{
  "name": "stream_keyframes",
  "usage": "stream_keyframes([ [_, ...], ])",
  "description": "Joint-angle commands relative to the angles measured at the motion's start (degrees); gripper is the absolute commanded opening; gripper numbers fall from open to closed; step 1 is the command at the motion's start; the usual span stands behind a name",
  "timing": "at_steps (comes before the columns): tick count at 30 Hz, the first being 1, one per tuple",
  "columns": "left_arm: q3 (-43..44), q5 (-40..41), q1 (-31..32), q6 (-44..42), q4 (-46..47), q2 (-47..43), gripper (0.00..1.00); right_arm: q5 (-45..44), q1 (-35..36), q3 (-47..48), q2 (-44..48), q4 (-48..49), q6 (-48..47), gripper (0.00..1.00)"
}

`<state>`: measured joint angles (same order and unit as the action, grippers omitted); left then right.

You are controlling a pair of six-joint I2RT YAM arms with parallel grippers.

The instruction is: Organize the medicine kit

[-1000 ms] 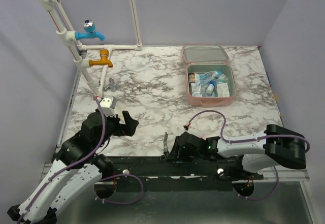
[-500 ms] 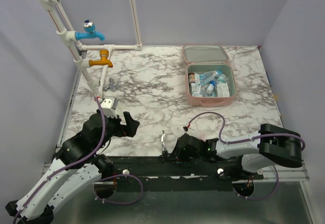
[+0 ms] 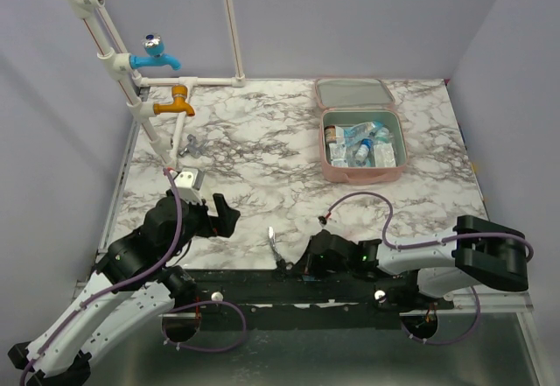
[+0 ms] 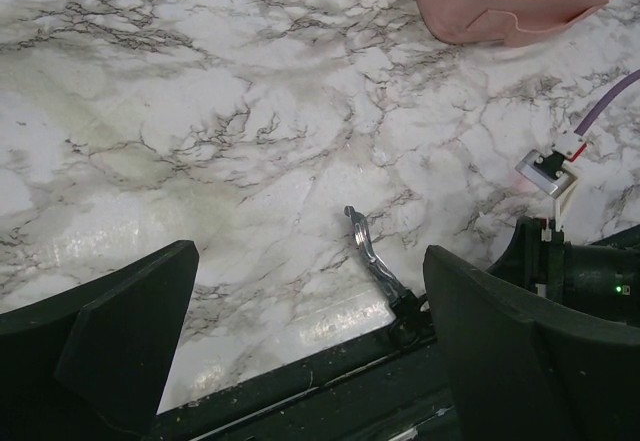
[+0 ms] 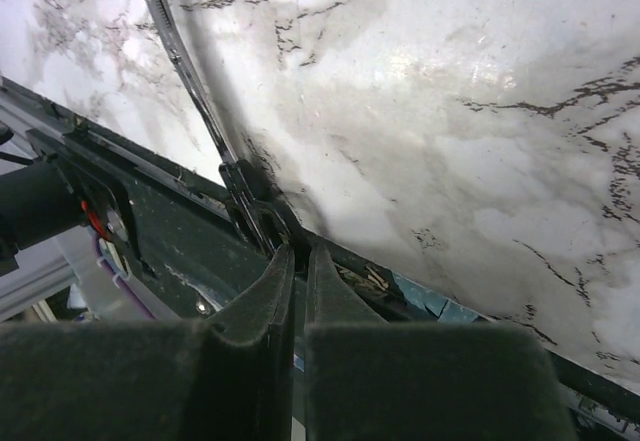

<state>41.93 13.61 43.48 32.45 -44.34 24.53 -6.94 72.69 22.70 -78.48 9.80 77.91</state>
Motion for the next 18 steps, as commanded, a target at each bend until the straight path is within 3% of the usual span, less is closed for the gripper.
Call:
stream_keyframes([
  [1, -0.27, 2.04, 0.46, 0.51, -0.84, 0.35, 0.98, -4.37, -0.19, -0.84, 2.11, 0.33, -2.39, 0.01],
  [18, 0.69, 3.32, 0.46, 1.01, -1.31, 4.26, 0.99, -7.56, -0.18, -1.39, 7.88, 5.77, -12.02, 0.01],
])
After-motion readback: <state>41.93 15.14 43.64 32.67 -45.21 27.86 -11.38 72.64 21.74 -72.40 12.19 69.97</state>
